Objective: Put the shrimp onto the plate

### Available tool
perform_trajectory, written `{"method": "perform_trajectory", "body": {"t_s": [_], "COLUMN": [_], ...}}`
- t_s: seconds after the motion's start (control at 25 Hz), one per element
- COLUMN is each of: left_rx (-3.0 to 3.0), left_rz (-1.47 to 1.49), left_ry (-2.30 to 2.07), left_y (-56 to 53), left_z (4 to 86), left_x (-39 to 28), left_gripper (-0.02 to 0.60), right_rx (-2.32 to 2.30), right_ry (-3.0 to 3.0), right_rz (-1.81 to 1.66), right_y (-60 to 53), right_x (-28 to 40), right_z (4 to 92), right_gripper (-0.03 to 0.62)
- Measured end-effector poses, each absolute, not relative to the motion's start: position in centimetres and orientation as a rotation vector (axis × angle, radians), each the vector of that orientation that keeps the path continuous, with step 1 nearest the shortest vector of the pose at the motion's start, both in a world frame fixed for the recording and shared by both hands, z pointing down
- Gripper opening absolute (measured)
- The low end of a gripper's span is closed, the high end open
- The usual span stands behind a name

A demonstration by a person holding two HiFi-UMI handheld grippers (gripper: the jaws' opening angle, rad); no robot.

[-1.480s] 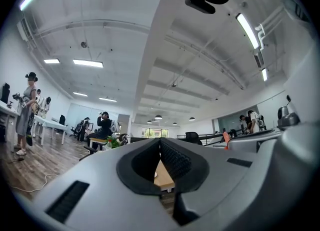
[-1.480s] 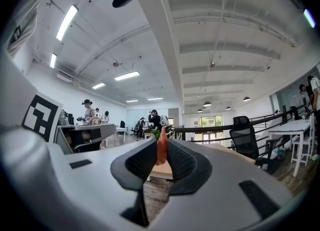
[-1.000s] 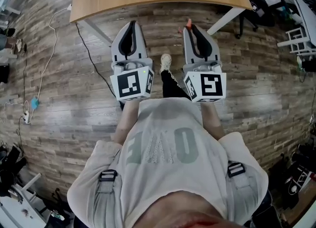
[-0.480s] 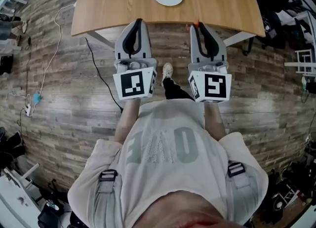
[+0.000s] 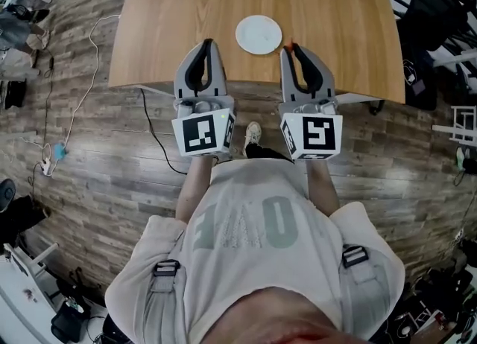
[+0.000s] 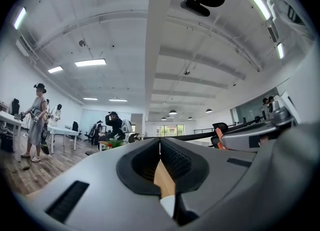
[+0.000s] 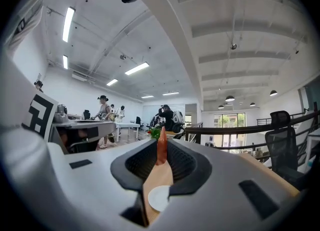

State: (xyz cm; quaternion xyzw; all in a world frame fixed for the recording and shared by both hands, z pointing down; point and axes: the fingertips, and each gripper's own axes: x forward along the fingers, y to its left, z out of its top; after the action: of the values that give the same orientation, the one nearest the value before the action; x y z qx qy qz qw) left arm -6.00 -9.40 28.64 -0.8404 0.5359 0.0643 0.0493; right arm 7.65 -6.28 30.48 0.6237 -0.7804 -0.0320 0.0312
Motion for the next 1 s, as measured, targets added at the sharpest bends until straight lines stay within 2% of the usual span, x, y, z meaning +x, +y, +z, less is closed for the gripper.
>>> {"method": "perform_trajectory", "body": {"t_s": [1.0], "left_rx": [-2.680], "left_rz": [0.287], "left_ry": [1.329], "left_y": [-23.6], "left_z": [25.2], "left_x": [2.6], "left_gripper": [0.011], "right_rx": [2.070], "right_ry": [-2.283], "right_rz": [-0.048], "right_y": [-18.5], "right_x": [12.6], "right_z": [30.5], "right_gripper": [0.069]}}
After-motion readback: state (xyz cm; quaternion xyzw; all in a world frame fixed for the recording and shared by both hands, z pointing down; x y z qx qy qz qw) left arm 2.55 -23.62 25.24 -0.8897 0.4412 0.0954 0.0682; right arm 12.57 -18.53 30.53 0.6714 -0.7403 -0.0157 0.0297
